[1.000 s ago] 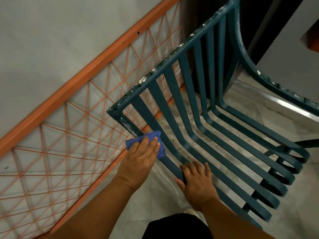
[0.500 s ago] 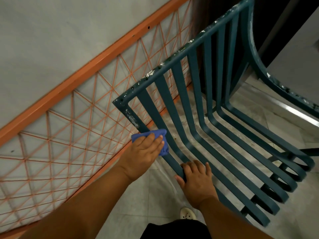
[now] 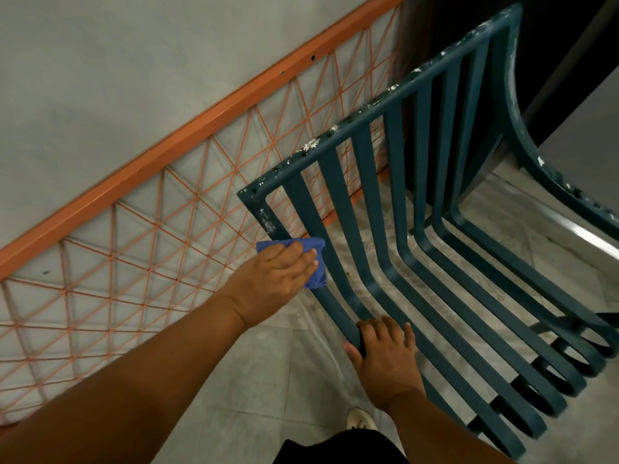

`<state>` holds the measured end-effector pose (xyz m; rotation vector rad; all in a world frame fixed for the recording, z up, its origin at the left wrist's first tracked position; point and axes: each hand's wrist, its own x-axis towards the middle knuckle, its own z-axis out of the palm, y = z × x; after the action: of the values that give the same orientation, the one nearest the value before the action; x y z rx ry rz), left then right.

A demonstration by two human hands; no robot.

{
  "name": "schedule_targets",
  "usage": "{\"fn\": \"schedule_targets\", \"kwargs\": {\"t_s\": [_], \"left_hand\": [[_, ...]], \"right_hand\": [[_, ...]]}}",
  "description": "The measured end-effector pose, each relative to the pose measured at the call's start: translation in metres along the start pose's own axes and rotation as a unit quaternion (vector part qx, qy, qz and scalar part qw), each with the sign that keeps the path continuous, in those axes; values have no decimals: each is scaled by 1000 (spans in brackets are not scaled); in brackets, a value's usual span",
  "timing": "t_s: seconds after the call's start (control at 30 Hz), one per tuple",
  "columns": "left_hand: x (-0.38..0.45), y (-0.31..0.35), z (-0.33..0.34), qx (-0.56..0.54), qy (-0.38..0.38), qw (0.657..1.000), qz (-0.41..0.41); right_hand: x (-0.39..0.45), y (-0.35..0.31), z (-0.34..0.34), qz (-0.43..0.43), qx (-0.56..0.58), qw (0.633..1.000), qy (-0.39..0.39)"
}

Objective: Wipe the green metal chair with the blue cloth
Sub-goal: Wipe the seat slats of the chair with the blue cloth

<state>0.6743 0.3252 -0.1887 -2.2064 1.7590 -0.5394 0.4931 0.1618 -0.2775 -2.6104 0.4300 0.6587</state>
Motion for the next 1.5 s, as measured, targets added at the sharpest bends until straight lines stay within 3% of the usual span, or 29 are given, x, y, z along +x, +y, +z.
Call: {"fn": "schedule_targets", "kwargs": {"t_s": [0.17, 0.37, 0.57, 0.73, 0.9, 1.03, 1.23, 1.4, 1.5], "left_hand": [[-3, -7, 4, 19, 31, 994, -99], [1, -3, -3, -10, -26, 999, 15], [-4, -31, -13, 42, 35, 997, -63], [-1, -36, -19, 69, -3, 997, 33], [-4, -46, -26, 48, 45, 998, -24], [-2, -42, -24, 48, 6, 997, 68], [-4, -36, -15, 54, 19, 998, 0], [0, -49, -21, 72, 30, 995, 60], [-4, -58, -30, 62, 66, 996, -7]], "right_hand": [[1, 0, 0, 0, -9, 1000, -5], [0, -2, -5, 6, 0, 1000, -19], [0, -2, -7, 2, -2, 1000, -24], [0, -3, -8, 6, -2, 1000, -23], [2, -4, -4, 15, -15, 1000, -16], [1, -5, -4, 19, -19, 999, -21], [-2, -6, -5, 19, -15, 1000, 1], [-3, -8, -7, 18, -8, 1000, 5], [-4, -7, -6, 17, -5, 1000, 10]]}}
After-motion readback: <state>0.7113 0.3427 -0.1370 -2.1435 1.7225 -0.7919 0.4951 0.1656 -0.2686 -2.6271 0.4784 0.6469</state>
